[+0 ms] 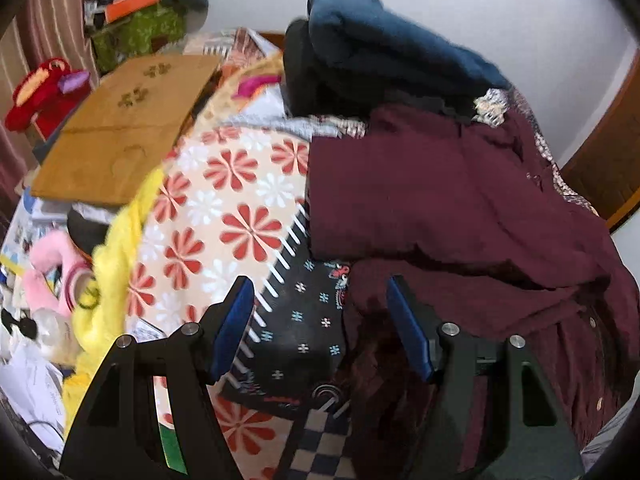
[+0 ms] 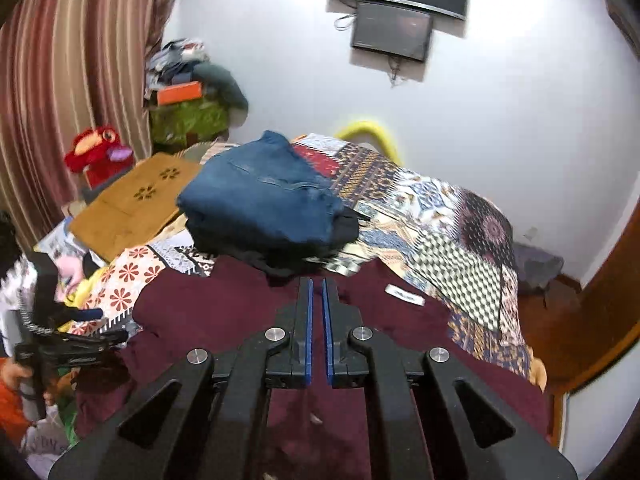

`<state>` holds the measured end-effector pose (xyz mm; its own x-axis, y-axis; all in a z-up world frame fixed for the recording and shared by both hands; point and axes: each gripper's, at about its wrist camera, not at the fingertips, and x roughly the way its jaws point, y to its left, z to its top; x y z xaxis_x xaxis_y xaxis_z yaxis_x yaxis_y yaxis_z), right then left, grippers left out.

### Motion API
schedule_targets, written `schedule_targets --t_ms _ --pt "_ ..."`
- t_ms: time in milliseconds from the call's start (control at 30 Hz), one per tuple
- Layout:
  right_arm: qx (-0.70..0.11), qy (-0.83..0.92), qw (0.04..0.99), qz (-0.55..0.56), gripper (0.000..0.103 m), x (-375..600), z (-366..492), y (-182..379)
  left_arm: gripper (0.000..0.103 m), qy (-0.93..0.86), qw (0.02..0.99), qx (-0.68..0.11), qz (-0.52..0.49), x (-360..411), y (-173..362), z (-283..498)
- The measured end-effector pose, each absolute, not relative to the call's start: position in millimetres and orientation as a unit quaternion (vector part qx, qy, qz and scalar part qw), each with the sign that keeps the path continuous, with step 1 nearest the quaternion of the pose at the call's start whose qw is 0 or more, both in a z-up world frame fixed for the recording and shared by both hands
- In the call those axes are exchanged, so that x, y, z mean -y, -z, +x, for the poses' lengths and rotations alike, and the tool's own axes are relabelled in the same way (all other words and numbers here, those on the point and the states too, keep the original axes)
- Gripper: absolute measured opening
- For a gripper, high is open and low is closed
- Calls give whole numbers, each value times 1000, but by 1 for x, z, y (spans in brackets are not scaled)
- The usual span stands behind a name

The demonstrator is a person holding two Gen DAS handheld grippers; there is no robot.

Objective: Fold large clothes

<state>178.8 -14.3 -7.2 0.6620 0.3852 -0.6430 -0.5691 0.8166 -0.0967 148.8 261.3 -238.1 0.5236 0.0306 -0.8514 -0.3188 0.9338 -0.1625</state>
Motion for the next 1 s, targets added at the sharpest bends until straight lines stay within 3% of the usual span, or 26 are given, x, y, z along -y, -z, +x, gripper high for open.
schedule_targets --t_ms 200,267,367,600,867,933,1000 --pt "-363 -224 892 -147 9 48 178 32 68 -65 851 -469 -229 -259 229 147" --pt "-398 -223 879 -139 31 55 181 46 68 -49 848 -461 -258 -259 222 148" --pt "-410 -224 877 -114 51 69 177 55 68 -13 835 -457 -307 -256 218 157" --pt "-421 -223 874 -95 54 94 167 62 68 40 760 -476 -442 -251 250 191" --pt "-425 -198 880 -77 55 136 162 68 68 -14 746 -489 -452 -247 272 222" --pt "-427 -185 882 -76 55 148 162 71 59 -33 747 -493 -444 -243 272 231" --pt "-429 -175 884 -67 55 162 163 74 40 -65 760 -503 -405 -235 268 241"
